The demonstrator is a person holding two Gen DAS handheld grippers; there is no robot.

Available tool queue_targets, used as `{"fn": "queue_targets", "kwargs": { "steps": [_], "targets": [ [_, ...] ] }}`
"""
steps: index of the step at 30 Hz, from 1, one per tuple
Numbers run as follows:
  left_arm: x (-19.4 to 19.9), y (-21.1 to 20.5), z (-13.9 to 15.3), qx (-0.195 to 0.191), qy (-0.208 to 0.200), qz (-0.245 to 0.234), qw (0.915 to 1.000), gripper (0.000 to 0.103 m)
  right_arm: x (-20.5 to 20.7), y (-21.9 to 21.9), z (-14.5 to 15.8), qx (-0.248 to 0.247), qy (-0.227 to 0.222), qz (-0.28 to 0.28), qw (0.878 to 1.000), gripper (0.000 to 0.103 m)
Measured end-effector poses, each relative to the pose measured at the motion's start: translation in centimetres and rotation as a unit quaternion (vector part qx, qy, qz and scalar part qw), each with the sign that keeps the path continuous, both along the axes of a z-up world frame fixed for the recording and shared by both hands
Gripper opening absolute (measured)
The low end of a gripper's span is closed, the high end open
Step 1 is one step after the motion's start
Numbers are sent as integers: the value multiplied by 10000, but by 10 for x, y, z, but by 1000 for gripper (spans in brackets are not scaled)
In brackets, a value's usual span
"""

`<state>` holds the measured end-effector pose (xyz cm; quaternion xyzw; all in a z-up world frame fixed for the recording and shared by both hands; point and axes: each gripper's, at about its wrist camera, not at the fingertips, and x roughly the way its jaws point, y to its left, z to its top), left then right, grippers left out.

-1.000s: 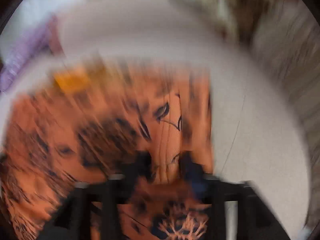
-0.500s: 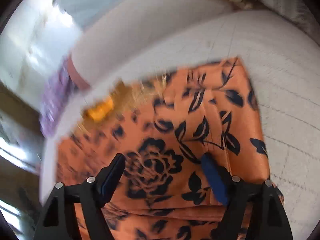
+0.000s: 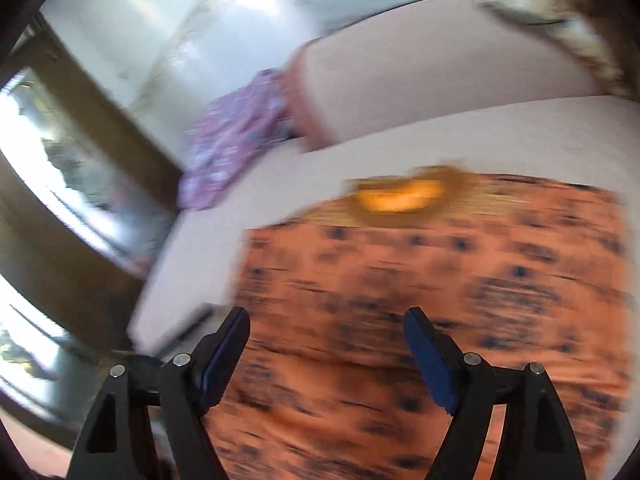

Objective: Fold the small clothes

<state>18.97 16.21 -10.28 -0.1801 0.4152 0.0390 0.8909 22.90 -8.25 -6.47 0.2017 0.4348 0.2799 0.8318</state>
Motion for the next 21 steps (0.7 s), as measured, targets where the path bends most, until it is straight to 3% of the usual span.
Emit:
{"fn": "queue_targets", "kwargs": {
  "steps": [3, 7, 8, 10, 12, 15, 17, 18, 21],
  "targets": [
    [2, 11, -5, -236, 183, 258, 9992, 83, 32, 54, -7, 781, 321, 458, 9954, 82],
    [5, 22, -6, -393, 297, 389, 9980, 83, 87, 119, -56, 1390, 1047, 703, 9822, 82],
    [6, 24, -6, -421, 308, 386, 9979, 83, 100, 132, -72, 1477, 1270, 796, 9776, 82],
    [7, 26, -7, -458, 343, 368, 9977, 83, 122, 143, -107, 1107, 1563, 358, 9808, 81],
    [9, 27, -6, -512, 351, 378, 9974, 83, 122, 137, -104, 1445, 1498, -38, 9781, 83],
    [13, 26, -6, -715, 352, 404, 9960, 83, 118, 152, -79, 1498, 1007, 365, 9829, 84],
    [14, 21, -9, -486, 358, 270, 9978, 83, 126, 159, -94, 988, 1178, 315, 9876, 83],
    [17, 19, -10, -392, 373, 217, 9983, 83, 129, 156, -108, 1044, 1399, 251, 9843, 81],
    [25, 9, -11, -17, 428, 132, 9990, 83, 114, 135, -90, 1144, 1123, 21, 9871, 83]
  ]
}}
